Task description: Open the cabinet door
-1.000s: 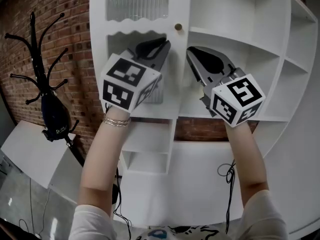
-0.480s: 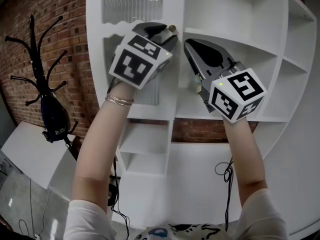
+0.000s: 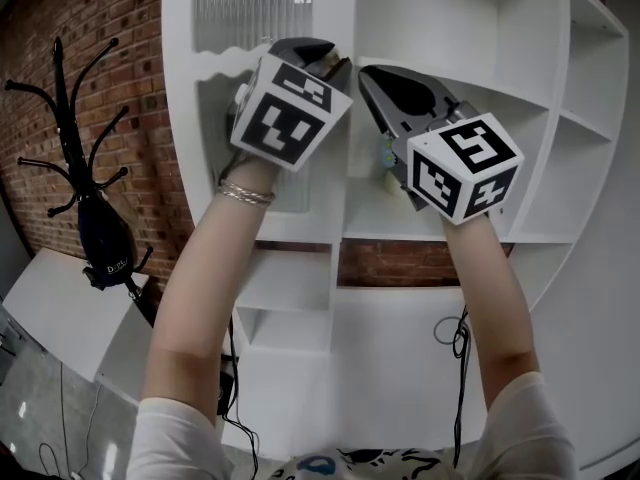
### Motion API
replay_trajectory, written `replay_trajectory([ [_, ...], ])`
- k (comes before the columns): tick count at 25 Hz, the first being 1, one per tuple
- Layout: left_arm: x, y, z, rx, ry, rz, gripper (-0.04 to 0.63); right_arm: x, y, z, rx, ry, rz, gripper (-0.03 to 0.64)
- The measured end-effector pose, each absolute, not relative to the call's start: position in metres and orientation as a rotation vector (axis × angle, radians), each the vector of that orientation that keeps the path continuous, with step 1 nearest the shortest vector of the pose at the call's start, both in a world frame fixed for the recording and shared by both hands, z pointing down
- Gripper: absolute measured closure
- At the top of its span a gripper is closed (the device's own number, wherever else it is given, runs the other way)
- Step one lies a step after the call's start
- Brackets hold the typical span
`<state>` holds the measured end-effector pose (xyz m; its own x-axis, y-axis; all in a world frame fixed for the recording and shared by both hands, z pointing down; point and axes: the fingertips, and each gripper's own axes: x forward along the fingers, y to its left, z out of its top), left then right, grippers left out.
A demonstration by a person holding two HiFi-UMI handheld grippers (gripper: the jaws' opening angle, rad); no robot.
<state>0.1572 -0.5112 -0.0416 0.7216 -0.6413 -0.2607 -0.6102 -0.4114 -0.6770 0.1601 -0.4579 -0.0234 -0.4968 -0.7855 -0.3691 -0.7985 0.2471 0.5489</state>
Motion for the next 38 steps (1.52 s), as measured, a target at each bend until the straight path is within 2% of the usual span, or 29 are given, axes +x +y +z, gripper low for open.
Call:
replay_trajectory([
  [17, 0.130, -0.452, -0.044, -2.218, 0.749, 0.029, 0.504, 0.169, -0.431, -0.020, -1.494, 2.431, 1.088, 0.588],
  [38, 0.025, -0.367, -0.043, -2.508, 0.426, 0.208, 0.505, 0.064, -0.345, -0.034, -1.089, 2.493, 1.329, 0.588],
])
